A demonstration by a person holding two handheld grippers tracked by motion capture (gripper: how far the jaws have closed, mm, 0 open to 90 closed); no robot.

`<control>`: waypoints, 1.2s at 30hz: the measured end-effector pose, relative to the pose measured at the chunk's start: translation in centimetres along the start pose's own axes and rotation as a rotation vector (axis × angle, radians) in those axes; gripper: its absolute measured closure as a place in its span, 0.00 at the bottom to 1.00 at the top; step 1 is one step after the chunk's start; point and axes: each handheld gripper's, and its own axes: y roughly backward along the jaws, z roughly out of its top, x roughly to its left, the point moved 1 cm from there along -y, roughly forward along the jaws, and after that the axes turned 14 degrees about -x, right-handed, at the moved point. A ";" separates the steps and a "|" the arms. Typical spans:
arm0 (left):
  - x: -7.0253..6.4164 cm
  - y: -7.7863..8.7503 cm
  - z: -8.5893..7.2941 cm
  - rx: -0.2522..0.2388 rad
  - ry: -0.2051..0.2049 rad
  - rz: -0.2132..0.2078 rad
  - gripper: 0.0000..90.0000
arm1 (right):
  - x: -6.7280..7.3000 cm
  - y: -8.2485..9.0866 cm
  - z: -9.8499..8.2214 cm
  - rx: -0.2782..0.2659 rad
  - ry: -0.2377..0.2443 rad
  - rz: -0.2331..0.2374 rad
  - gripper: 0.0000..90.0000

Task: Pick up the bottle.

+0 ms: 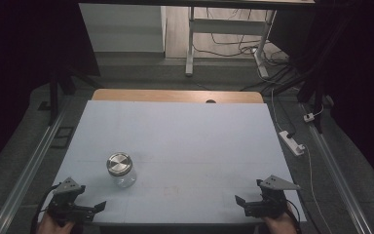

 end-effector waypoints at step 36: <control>-0.3 -2.3 1.9 -0.121 -0.109 -0.076 0.00 | 0.0 -0.2 0.0 0.016 0.003 0.017 0.00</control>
